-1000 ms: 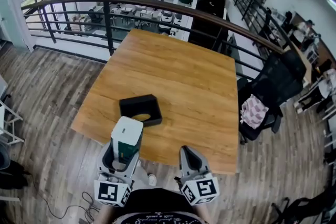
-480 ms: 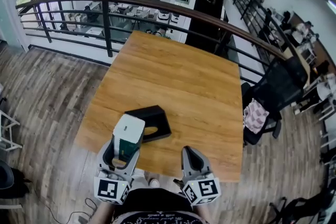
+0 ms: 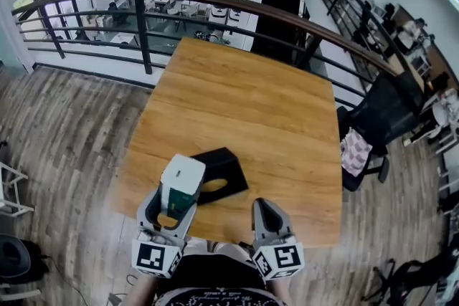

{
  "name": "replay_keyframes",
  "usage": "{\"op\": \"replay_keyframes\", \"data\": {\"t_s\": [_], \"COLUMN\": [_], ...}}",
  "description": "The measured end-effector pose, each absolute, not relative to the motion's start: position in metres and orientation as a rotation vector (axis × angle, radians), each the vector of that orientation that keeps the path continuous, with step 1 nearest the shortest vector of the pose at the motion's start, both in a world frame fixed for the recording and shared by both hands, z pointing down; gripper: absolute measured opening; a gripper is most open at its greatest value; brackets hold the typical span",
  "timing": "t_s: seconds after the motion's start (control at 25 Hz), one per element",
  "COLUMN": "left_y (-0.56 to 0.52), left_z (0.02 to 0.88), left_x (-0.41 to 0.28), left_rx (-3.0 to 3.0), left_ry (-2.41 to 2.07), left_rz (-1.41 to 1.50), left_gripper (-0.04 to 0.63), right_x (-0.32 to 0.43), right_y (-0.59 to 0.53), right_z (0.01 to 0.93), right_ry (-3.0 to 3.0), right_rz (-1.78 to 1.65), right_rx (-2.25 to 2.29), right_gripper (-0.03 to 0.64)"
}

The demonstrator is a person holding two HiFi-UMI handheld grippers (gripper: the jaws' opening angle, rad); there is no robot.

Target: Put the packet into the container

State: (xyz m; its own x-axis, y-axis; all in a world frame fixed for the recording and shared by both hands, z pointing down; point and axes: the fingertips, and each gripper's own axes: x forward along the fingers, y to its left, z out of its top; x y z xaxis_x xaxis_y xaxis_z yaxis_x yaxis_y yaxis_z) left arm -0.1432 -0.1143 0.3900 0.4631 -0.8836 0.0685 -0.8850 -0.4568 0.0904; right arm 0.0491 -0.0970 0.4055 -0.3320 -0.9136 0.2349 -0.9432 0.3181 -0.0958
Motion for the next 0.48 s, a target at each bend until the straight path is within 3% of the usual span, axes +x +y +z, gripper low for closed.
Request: {"op": "replay_keyframes", "data": {"t_s": [0.48], "left_y": [-0.133], "left_z": [0.399], "left_x": [-0.154], "left_rx": [2.556], "left_ry": [-1.564], "left_rz": [0.022], "left_gripper": [0.357], "right_x": [0.047], "right_y": [-0.112], "right_z": [0.408], "right_ry": [-2.399], "right_rz": [0.340], "right_rx": [1.742], "right_gripper": [0.040]}}
